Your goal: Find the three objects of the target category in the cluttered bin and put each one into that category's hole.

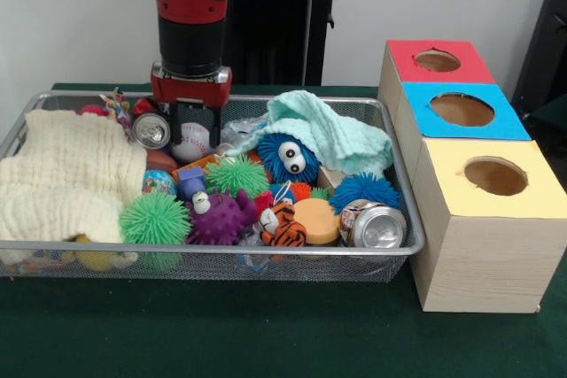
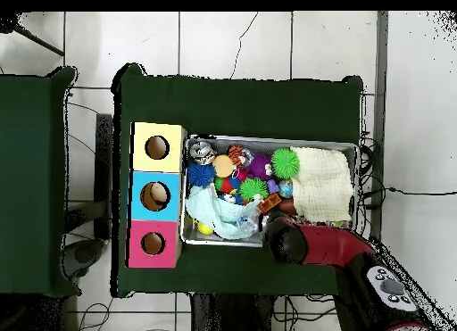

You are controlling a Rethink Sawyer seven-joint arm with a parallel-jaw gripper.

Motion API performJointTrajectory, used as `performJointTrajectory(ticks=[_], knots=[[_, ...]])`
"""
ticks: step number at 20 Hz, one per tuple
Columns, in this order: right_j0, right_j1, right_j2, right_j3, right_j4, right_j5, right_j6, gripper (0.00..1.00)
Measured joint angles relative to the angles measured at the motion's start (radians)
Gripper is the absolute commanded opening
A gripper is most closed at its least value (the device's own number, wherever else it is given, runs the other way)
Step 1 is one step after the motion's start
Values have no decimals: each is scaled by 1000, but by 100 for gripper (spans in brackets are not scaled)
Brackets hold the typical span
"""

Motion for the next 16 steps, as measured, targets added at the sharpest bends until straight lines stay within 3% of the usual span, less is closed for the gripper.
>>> performJointTrajectory(ticks=[10, 16], knots=[[-11, -101, 0, 47, 18, 197, 0, 100], [-15, -128, 1, 48, 18, 249, 0, 100]])
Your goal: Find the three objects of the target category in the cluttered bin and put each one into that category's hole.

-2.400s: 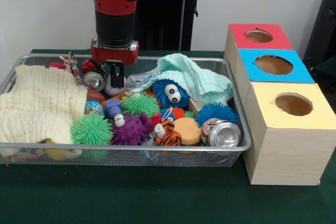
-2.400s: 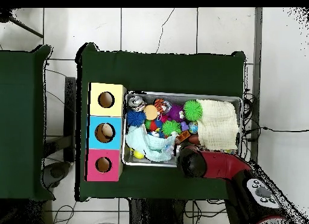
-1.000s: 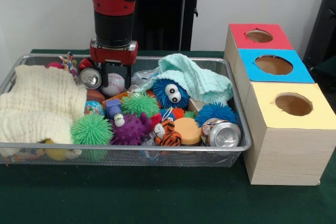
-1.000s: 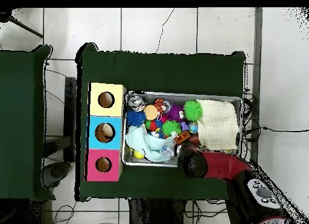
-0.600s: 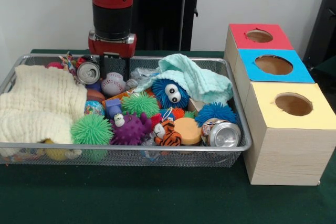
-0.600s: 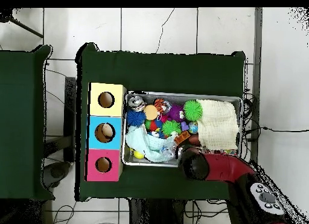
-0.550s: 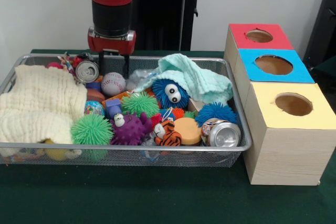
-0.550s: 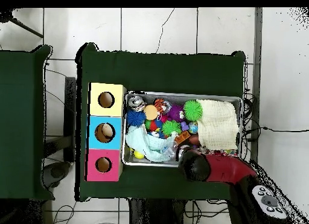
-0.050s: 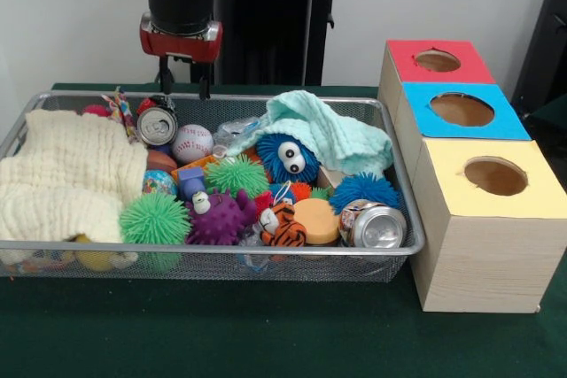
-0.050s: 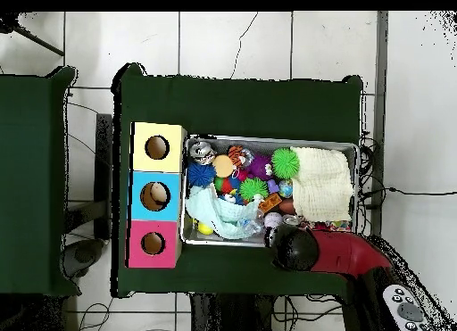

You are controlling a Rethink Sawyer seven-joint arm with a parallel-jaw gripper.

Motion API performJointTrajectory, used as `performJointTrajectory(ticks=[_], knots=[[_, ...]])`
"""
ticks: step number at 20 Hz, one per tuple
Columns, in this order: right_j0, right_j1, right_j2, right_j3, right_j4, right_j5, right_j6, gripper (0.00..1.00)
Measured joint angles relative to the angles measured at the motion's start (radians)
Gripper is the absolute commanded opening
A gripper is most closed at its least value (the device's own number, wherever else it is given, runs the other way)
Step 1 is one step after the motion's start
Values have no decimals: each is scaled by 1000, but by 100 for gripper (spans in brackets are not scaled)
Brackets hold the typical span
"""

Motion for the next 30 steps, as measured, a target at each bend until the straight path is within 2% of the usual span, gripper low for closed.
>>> performJointTrajectory(ticks=[30], knots=[[-20, 31, 30, 4, 0, -7, 0, 100]])
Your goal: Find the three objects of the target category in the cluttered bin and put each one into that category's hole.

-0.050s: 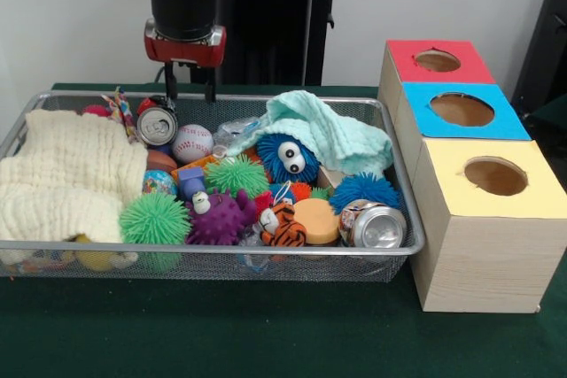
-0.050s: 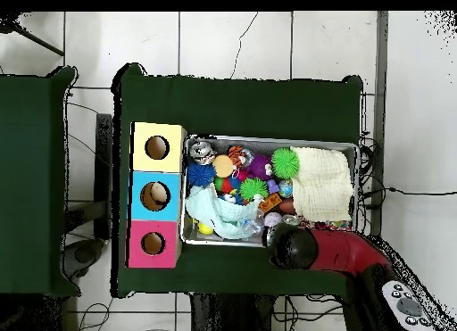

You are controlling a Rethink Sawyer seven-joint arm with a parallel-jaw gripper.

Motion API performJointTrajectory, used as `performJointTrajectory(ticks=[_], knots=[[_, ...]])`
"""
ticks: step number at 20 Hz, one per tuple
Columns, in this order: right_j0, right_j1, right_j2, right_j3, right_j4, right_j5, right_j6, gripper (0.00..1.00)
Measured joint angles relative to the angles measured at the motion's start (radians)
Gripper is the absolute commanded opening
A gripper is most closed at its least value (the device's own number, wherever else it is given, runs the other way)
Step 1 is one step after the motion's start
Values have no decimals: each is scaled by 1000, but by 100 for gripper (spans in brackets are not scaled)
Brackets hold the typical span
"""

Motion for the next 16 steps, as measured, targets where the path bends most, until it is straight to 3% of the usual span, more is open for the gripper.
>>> performJointTrajectory(ticks=[16], knots=[[0, 71, -12, 55, 1, -158, 0, 100]])
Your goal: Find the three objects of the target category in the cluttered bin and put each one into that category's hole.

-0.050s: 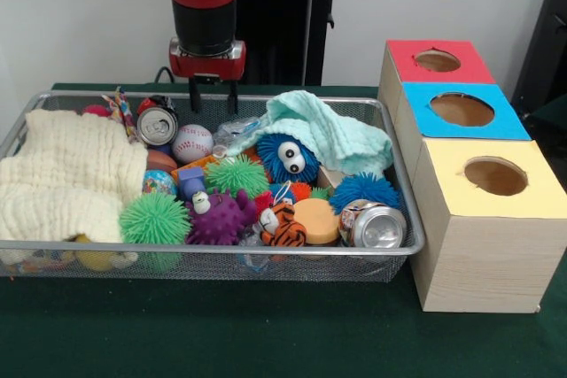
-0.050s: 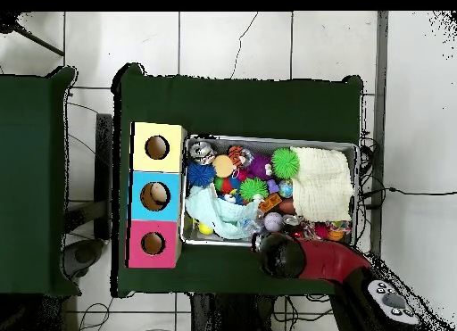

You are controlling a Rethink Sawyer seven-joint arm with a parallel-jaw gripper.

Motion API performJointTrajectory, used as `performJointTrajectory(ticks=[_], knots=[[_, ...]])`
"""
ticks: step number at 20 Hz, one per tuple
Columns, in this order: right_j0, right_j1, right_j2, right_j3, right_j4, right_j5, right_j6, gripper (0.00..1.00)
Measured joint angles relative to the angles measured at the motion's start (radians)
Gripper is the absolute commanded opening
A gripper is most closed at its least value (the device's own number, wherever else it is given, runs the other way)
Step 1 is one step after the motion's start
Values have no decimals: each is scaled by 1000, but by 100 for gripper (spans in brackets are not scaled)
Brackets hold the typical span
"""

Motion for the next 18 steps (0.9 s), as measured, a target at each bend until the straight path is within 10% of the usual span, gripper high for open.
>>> performJointTrajectory(ticks=[18], knots=[[0, 4, -45, 15, 131, -32, 1, 100]])
